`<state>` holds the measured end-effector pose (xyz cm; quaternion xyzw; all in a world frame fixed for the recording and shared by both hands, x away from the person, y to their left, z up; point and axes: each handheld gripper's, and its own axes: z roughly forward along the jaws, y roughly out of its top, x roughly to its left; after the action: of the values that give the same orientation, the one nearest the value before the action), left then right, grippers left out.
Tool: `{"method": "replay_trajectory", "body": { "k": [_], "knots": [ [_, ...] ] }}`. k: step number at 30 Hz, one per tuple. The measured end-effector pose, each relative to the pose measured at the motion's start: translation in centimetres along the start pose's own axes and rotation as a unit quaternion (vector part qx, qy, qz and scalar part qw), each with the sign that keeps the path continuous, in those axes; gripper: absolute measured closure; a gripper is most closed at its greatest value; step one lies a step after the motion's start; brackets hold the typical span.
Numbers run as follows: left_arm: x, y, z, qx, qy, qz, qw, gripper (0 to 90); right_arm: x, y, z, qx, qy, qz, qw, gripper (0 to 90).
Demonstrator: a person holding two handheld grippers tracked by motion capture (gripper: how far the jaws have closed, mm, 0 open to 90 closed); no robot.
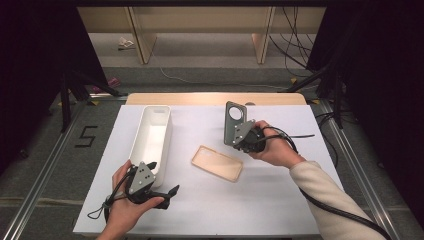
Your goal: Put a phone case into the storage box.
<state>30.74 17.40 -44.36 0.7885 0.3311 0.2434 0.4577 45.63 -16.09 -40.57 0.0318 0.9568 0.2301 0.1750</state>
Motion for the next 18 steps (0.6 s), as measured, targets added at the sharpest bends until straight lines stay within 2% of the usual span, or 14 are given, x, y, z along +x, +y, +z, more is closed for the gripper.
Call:
{"method": "replay_trajectory", "body": {
  "k": [10, 18],
  "knots": [
    [0.4, 0.1, 0.1, 0.007, 0.008, -0.001, 0.9999, 0.6, 1.8, -0.2, -1.2, -0.043, 0.009, -0.003, 0.9990, 89.3],
    [0.2, 1.1, 0.0, 0.010, 0.005, -0.009, 0.9999, 3.3, 3.4, -0.5, -1.5, -0.058, 0.014, -0.001, 0.9982, 89.3]
  ]
}}
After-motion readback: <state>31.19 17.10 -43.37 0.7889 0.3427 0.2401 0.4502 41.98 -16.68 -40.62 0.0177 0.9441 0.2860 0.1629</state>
